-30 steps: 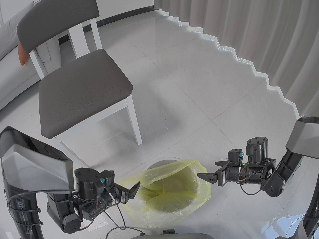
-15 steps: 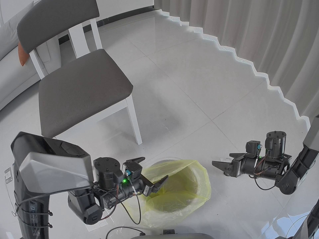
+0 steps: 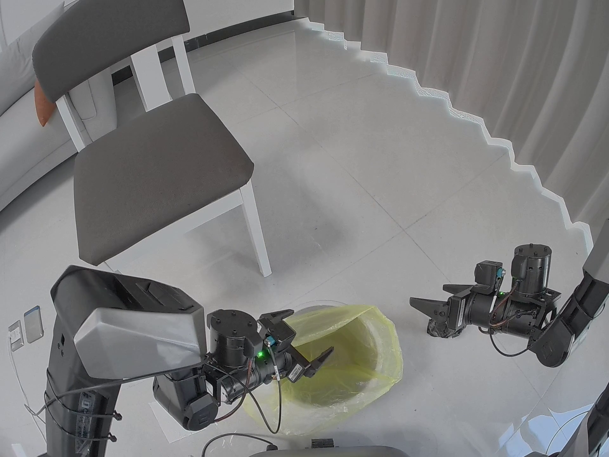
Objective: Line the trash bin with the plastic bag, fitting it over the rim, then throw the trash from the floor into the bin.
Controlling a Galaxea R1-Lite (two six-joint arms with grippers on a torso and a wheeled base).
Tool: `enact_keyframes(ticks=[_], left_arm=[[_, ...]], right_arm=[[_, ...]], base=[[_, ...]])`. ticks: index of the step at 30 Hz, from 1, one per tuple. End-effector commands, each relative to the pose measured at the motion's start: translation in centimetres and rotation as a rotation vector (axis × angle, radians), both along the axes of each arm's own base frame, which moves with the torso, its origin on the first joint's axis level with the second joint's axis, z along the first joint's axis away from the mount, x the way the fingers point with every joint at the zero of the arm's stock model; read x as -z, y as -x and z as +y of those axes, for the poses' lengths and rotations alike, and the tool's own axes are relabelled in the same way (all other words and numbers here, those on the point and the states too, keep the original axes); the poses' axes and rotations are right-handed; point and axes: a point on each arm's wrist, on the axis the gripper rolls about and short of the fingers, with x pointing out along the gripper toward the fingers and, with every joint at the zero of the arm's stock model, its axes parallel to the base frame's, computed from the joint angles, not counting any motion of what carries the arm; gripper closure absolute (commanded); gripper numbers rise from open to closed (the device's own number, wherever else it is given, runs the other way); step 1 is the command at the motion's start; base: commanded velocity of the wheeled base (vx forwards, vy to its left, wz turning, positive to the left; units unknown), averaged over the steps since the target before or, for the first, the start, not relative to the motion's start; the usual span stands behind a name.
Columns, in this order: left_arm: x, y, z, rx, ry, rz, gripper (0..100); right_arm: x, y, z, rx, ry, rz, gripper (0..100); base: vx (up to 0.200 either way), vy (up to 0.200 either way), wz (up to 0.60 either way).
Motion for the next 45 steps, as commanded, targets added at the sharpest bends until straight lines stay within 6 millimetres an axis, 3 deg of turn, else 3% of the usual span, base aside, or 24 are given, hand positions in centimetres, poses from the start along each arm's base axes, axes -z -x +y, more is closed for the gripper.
enact_keyframes(ticks=[1, 7, 8, 20, 26, 29, 39, 45], left_arm=[[0.3, -0.9, 0.4, -0.079, -0.050, -0.015, 0], [-0.1, -1.5, 0.1, -0.099, -0.051, -0.029, 0], [-0.1, -1.4, 0.0, -0.097, -0.051, -0.029, 100], [-0.1, -1.7, 0.1, -0.106, -0.042, -0.032, 100], [-2.3, -2.4, 0.0, -0.126, 0.018, -0.086, 100], [-2.6, -2.8, 0.2, -0.145, 0.024, -0.094, 100], [-0.5, -5.3, -1.0, -0.194, 0.072, -0.030, 100], [-0.6, -7.7, -1.1, -0.226, 0.080, -0.043, 100]], right_arm=[[0.1, 0.1, 0.1, -0.003, 0.001, 0.005, 0], [0.2, 0.0, 0.1, -0.004, 0.001, 0.006, 0], [0.2, 0.0, 0.1, -0.004, 0.001, 0.006, 0], [0.1, -0.2, 0.0, 0.000, -0.001, 0.000, 0], [0.0, -0.4, -0.1, 0.006, -0.002, -0.004, 0], [0.0, -0.3, -0.1, 0.005, -0.002, -0.004, 0], [0.4, -0.6, -0.5, 0.018, 0.002, 0.004, 0], [0.4, -0.6, -0.7, 0.020, 0.000, 0.006, 0]], base=[[0.000, 0.000, 0.00], [0.000, 0.000, 0.00], [0.000, 0.000, 0.00], [0.000, 0.000, 0.00], [0.000, 0.000, 0.00], [0.000, 0.000, 0.00], [0.000, 0.000, 0.00], [0.000, 0.000, 0.00]])
